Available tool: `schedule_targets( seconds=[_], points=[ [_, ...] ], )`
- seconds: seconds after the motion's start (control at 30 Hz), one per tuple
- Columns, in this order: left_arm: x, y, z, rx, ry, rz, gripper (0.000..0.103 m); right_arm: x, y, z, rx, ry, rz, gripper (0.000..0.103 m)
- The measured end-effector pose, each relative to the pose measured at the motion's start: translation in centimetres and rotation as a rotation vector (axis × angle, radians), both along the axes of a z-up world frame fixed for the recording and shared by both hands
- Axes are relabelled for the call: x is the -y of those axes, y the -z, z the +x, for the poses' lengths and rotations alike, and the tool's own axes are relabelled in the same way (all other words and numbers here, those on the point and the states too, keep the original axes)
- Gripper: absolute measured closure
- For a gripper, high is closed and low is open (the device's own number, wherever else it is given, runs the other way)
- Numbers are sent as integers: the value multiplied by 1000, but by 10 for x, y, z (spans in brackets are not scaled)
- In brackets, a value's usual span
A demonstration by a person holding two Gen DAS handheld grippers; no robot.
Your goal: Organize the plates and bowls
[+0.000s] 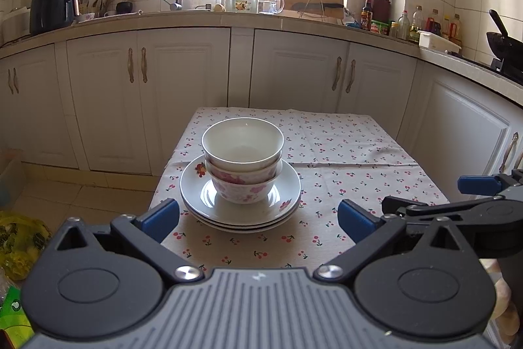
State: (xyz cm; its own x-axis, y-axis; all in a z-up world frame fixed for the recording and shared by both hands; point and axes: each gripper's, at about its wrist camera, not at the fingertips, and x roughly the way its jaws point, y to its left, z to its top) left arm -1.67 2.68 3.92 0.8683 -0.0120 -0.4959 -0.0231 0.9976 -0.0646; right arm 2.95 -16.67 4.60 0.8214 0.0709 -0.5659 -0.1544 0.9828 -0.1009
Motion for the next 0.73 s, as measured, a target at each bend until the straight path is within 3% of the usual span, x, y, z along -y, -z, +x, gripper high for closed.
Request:
schedule_targets(
  seconds=[0.73],
  points=[
    [-1,0,3,-5,5,-13,1,2,-1,0,5,8,-4,0]
  ],
)
